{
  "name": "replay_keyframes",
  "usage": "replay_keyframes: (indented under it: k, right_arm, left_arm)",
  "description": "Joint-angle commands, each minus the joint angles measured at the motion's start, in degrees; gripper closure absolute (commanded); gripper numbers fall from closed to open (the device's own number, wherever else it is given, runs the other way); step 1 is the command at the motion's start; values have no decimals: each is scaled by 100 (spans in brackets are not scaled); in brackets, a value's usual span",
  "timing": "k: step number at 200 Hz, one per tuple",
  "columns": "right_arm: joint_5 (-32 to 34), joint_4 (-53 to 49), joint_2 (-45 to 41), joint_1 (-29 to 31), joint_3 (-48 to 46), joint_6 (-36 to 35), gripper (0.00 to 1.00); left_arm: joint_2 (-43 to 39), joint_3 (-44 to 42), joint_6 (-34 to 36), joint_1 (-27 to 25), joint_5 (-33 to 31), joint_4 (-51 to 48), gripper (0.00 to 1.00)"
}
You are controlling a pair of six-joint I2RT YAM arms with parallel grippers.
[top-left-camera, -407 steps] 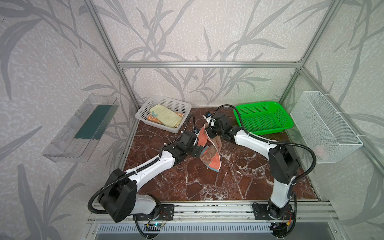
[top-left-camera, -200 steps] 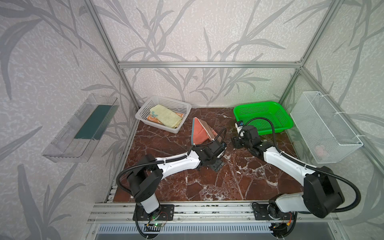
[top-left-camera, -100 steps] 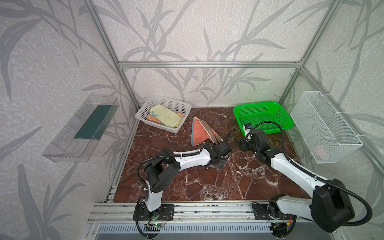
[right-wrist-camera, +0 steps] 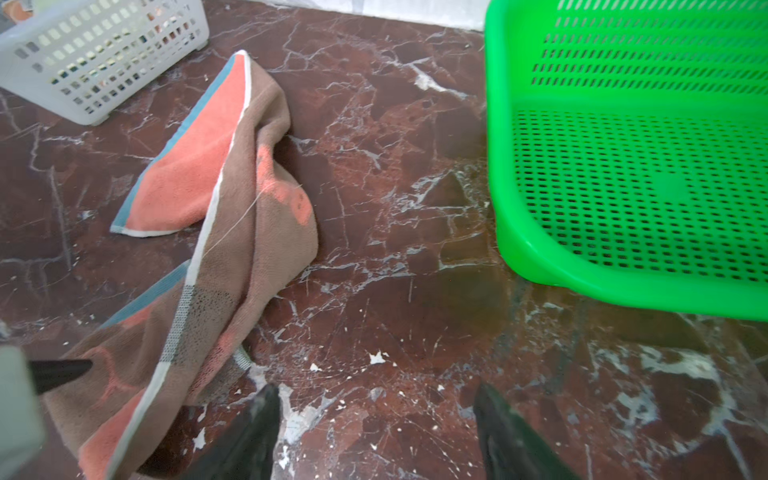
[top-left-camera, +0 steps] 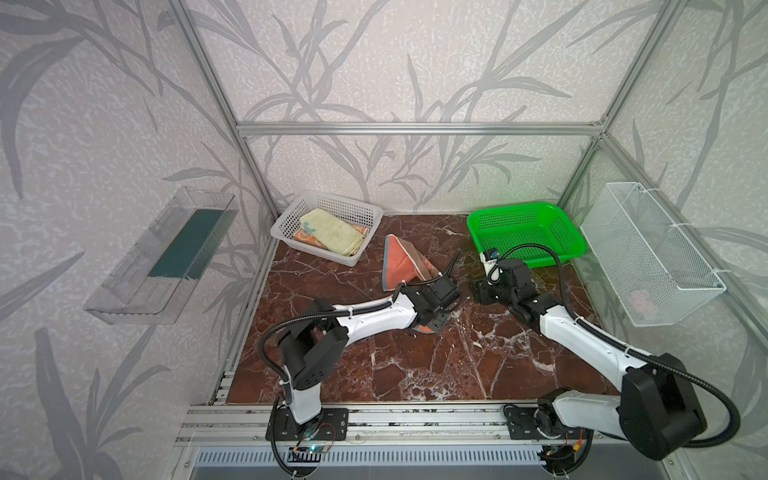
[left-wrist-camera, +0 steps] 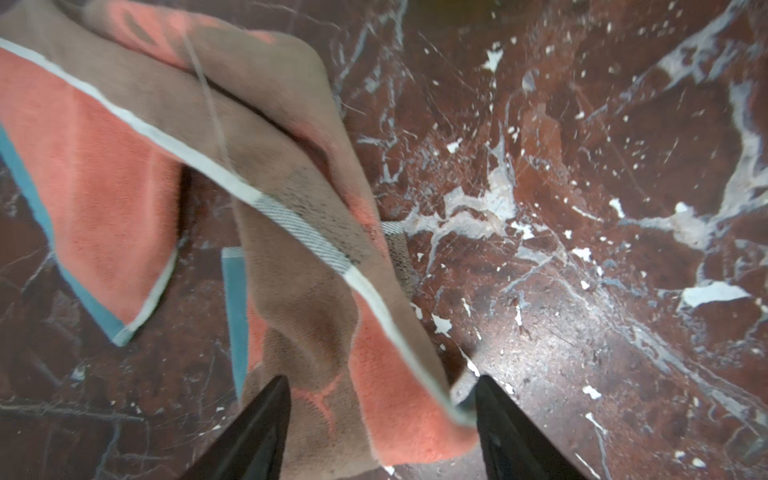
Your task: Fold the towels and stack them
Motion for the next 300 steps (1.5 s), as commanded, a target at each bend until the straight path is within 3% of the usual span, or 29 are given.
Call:
replay_keyframes:
  k: [1, 36, 83, 145, 205, 267, 300]
  right_arm:
    - [-417, 133, 276, 196, 166, -28, 26]
    - [-587, 210, 941, 480, 680, 1, 25]
    - [-557, -14, 2318, 692, 2096, -45, 25]
    - [-710, -438, 4173, 694, 4148, -27, 25]
    - [-823, -690, 5195, 695, 5174, 133, 29]
    - [-917, -782, 5532, 696, 5452, 228, 45]
    - [-885, -750, 5470, 698, 5433, 57, 82]
  left_arm:
    - [-499, -178, -271, 299, -248, 111, 28]
    - [-938, -499, -442, 771, -218, 195, 25]
    - [-1259, -843, -931, 1380, -493, 116, 23]
    - [-1438, -1151, -1131, 1812, -537, 71, 18]
    - [-1562, -1382, -1153, 2160, -430, 169, 15]
    - [-1555, -1614, -1280, 2447, -59, 318, 5]
    - [-1610, -1719, -1282, 2528, 165, 485, 1]
